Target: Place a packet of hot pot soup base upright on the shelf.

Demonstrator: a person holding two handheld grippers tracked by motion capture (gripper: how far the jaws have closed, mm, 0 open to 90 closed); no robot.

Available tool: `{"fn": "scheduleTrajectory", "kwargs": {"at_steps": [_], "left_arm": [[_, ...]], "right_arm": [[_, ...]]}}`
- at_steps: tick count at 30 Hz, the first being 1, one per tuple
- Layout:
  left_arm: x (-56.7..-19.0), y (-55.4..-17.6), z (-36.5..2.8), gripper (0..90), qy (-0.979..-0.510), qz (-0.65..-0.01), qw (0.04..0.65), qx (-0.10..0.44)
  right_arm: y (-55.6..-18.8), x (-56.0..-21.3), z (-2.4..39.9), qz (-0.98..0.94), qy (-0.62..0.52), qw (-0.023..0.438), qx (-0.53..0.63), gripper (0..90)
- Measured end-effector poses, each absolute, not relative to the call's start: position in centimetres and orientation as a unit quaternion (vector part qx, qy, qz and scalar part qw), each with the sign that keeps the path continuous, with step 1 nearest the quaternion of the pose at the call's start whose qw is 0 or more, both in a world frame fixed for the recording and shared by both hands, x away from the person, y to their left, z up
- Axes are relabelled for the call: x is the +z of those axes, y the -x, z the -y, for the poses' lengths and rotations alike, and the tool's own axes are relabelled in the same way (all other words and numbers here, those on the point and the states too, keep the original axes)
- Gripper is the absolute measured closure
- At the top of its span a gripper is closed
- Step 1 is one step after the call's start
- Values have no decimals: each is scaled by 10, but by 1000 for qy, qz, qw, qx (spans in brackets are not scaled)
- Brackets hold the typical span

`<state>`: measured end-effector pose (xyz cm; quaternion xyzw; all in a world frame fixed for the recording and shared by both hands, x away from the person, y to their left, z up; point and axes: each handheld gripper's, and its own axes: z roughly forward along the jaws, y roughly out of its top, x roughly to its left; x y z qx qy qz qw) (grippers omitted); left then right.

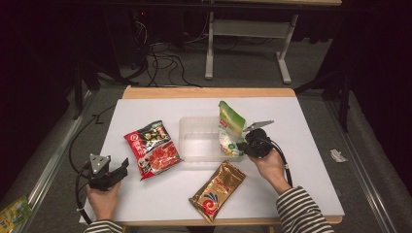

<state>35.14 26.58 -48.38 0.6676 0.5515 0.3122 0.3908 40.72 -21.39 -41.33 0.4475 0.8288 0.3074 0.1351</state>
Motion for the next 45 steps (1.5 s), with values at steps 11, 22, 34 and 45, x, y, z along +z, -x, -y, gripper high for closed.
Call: {"fn": "scheduleTrajectory", "kwargs": {"at_steps": [11,22,34,45], "left_arm": [[-484,-351,-266,323,-666,-552,392,313],[-484,-352,-266,323,-669,-552,390,311],[-484,-352,-266,323,-669,-553,389,308],[-484,-352,-266,324,-670,-553,389,306]], "right_arm": [[-401,-419,211,-830,-439,161,303,900],[-397,-426,206,-828,-436,181,301,900],[-388,-419,212,-812,-437,177,343,755],[-373,-405,224,-797,-436,183,376,707]]}}
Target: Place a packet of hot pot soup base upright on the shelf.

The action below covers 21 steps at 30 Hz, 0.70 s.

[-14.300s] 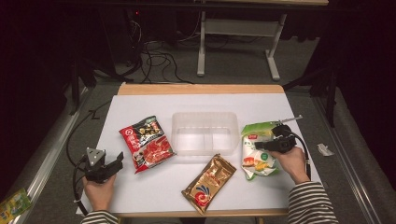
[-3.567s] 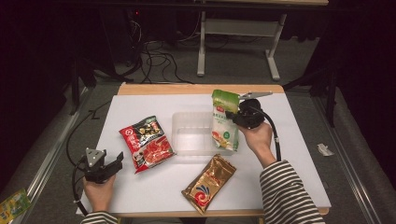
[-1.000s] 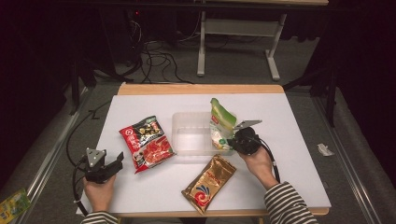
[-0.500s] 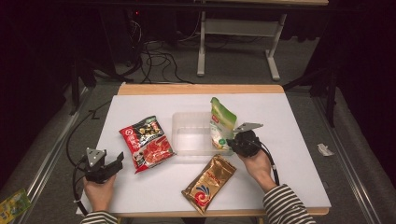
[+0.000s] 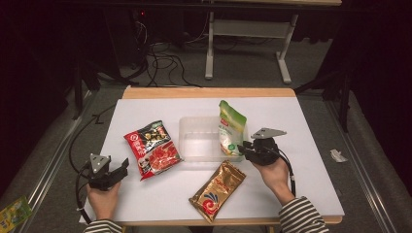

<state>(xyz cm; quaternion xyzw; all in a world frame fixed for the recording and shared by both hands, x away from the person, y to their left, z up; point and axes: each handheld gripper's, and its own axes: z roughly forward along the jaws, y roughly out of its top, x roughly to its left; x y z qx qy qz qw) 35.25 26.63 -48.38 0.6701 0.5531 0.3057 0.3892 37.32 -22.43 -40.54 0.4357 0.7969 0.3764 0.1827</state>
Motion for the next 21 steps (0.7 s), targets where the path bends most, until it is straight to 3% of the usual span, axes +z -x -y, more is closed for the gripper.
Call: {"fn": "scheduleTrajectory", "kwargs": {"at_steps": [21], "left_arm": [[-484,-352,-266,324,-670,-553,388,308]], "right_arm": [[-335,-416,251,-760,-447,181,436,565]]}}
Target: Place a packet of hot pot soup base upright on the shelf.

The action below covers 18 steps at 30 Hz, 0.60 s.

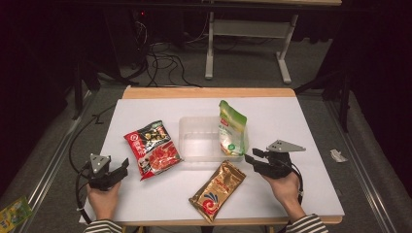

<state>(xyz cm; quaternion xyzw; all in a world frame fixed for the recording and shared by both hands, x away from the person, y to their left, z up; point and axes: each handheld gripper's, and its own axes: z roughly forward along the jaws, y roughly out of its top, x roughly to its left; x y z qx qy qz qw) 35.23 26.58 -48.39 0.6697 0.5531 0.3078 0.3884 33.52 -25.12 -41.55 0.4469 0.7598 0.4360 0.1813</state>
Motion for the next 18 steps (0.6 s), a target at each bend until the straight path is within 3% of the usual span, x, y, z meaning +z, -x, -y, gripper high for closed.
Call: {"fn": "scheduleTrajectory", "kwargs": {"at_steps": [18], "left_arm": [[-484,-353,-265,324,-671,-553,387,308]], "right_arm": [[-314,-438,253,-755,-448,159,453,494]]}}
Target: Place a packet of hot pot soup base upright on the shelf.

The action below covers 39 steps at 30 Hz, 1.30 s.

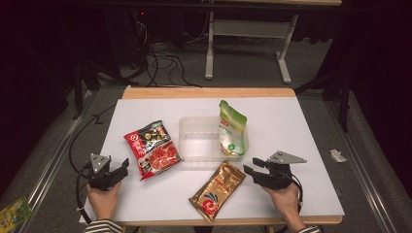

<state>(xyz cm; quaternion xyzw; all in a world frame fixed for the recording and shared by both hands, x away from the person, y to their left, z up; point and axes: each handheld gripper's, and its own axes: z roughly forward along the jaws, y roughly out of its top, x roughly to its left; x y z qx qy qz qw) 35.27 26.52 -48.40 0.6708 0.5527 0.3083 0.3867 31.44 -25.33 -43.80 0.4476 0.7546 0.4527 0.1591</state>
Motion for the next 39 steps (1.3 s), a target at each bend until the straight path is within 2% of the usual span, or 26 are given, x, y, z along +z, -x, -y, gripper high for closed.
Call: {"fn": "scheduleTrajectory", "kwargs": {"at_steps": [10,26,31,39], "left_arm": [[-484,-352,-265,323,-672,-552,386,309],[-484,-353,-265,322,-672,-552,384,309],[-484,-352,-265,321,-671,-553,386,310],[-484,-353,-265,321,-672,-552,385,309]], "right_arm": [[-309,-453,244,-764,-441,144,448,498],[-326,-471,223,-780,-446,100,427,528],[-329,-477,219,-788,-443,88,418,586],[-328,-479,218,-796,-437,81,410,750]]}}
